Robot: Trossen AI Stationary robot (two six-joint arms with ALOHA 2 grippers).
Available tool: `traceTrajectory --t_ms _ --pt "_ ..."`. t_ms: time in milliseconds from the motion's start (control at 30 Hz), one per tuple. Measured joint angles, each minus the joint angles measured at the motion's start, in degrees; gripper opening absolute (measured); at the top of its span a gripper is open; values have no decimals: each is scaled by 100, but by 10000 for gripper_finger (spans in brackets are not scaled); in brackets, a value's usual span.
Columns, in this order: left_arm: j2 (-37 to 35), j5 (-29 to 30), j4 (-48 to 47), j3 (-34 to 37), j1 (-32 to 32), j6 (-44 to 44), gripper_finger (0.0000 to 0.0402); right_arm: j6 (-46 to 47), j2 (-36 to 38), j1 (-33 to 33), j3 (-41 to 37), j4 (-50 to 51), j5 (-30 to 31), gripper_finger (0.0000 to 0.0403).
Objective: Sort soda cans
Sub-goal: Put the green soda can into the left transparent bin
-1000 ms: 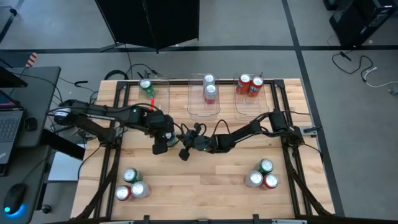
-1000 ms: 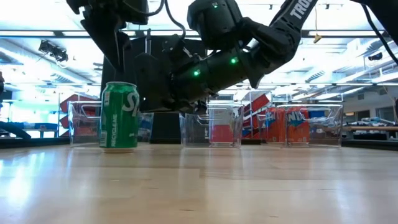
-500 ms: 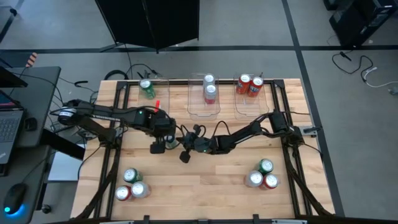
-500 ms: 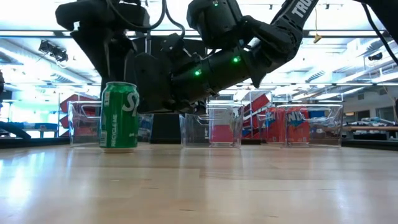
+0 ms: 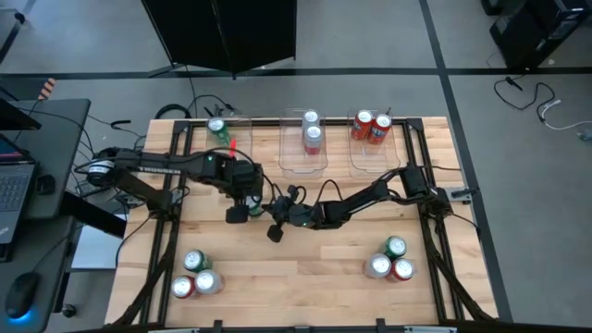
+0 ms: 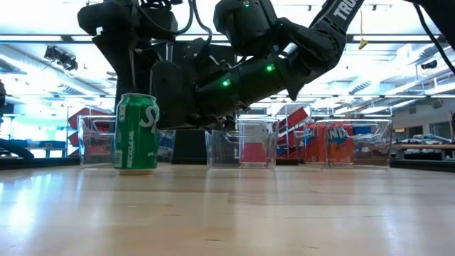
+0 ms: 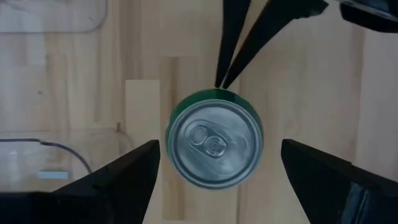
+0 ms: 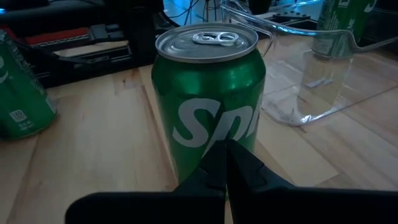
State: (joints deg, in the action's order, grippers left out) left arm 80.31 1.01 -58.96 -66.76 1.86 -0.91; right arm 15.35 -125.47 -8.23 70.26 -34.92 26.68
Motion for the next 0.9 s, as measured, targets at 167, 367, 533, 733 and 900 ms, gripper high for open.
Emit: traceTrajectory --t_ms 167,367,533,733,900 --pt "85 -100 70 2 96 2 339 -7 0 0 -2 2 -4 0" --pt "380 -183 190 4 112 -69 339 -13 0 0 -4 0 -85 0" --pt "702 -178 176 3 112 -334 339 -13 0 0 -7 22 -90 0" --pt "787 -179 -52 -24 108 -600 311 -42 0 -18 -7 28 -90 0" --pt "721 -121 -348 -17 103 -781 289 -198 10 -108 -7 52 -89 0"
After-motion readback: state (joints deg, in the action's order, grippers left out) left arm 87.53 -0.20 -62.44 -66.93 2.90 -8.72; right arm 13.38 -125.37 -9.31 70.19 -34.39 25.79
